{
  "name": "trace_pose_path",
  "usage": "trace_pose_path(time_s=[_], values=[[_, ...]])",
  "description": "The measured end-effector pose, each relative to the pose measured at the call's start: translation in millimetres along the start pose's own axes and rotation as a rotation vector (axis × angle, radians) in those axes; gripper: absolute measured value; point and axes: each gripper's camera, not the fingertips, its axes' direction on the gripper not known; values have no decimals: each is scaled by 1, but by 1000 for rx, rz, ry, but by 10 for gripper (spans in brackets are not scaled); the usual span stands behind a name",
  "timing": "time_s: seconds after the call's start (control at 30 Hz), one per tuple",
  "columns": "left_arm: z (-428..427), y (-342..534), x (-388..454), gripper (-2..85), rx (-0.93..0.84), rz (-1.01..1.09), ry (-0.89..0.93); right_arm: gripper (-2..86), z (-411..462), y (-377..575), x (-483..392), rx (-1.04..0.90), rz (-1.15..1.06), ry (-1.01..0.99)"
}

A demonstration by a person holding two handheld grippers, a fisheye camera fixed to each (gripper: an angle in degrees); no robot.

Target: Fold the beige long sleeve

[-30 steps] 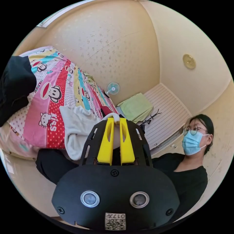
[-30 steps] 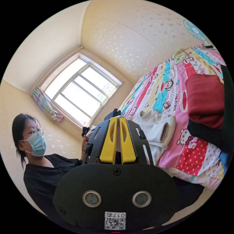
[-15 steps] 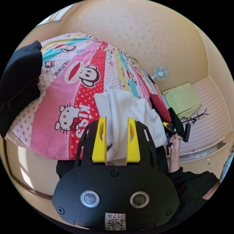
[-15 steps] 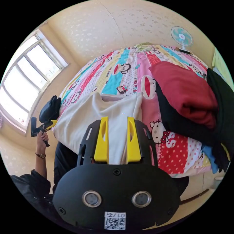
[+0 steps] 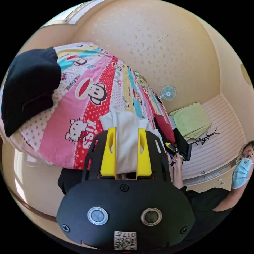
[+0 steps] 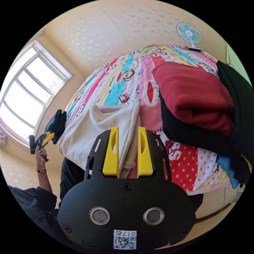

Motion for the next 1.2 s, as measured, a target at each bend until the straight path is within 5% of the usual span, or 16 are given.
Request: trace_pose_path(time_s=[0.17,0.3,0.37,0.6,0.73,0.83,0.97,1.07,1.2], values=[[121,-100,11,118,-280,92,-47,133,55,-51,-6,-67,-10,93],[236,-118,-16,114,-424,90,-439,111,118,-63,8,-241,45,70],[270,-111,-43,114,-505,49,-440,95,118,-54,10,-225,47,45],[147,-79,-42,47,-147,29,-42,45,22,-14,-26,67,-51,-72],[124,-73,-55,40,-33,25,-136,41,33,-26,-35,73,-55,73],[144,-72,-117,48,-84,-139,-88,48,75,-42,-18,-56,20,74],[92,-28,-128,68,-13,-96,39,76,18,-8,-64,91,-10,218],[54,37,-122,158,-57,-129,-14,66,-24,36,-124,178,-151,125],[30,134,-134,175,-126,-212,21,22,20,104,-195,82,-332,128]])
